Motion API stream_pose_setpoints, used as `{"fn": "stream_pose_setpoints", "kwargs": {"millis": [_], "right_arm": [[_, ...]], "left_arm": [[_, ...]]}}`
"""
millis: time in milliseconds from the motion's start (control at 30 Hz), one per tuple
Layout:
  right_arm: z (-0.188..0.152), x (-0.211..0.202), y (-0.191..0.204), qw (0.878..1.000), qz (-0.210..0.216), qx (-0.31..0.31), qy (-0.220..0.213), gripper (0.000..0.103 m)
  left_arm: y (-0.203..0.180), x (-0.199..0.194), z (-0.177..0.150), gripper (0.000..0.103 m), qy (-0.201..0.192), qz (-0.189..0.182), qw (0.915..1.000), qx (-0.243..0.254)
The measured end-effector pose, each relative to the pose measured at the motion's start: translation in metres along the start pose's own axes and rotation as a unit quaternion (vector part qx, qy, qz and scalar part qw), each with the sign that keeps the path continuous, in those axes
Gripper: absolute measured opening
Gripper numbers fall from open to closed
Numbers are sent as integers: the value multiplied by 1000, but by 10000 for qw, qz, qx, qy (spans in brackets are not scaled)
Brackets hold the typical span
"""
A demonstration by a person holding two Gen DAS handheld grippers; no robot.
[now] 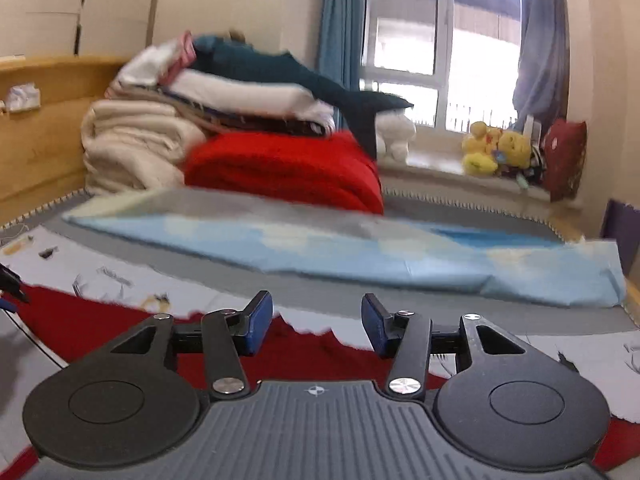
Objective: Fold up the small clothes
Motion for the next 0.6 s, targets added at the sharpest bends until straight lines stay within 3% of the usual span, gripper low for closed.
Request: {"fn": "stream_pose_setpoints", "kwargs": {"millis": [167, 267, 300, 367, 400, 433, 600], "right_arm": [[-21, 19, -22, 9958, 93, 554, 719, 51], [-29, 25, -37, 9887, 55, 1144, 967, 51], [-31, 28, -42, 9854, 53, 1355, 1031, 51], [-35, 32, -49, 9807, -27, 1614, 1106, 51], [-36, 33, -53, 9785, -94, 1724, 1132, 51], [-39, 35, -56, 9767, -142, 1808, 1145, 51], [-47, 36, -80, 9619, -364, 2415, 1232, 51]], "left_arm": [[19, 17, 11, 45, 308, -311, 9970, -635], [24, 28, 8, 45, 445, -217, 9958, -767], [26, 31, 6, 40, 507, -139, 9956, -779], [27, 32, 5, 34, 450, 9, 9965, -704], [24, 31, 4, 21, 428, 70, 9967, -685], [23, 28, 5, 17, 373, 112, 9970, -667], [-19, -4, 11, 12, -284, 139, 9994, 168]]}}
Point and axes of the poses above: each gripper's, at about its wrist camera, not at the fingertips, and x roughly the way its jaws point, y to its left, z to its top, the point moved 5 cm from there along x, roughly the way its jaws point, and after that the axes turned 3 degrees about y, right-handed, at the moved point
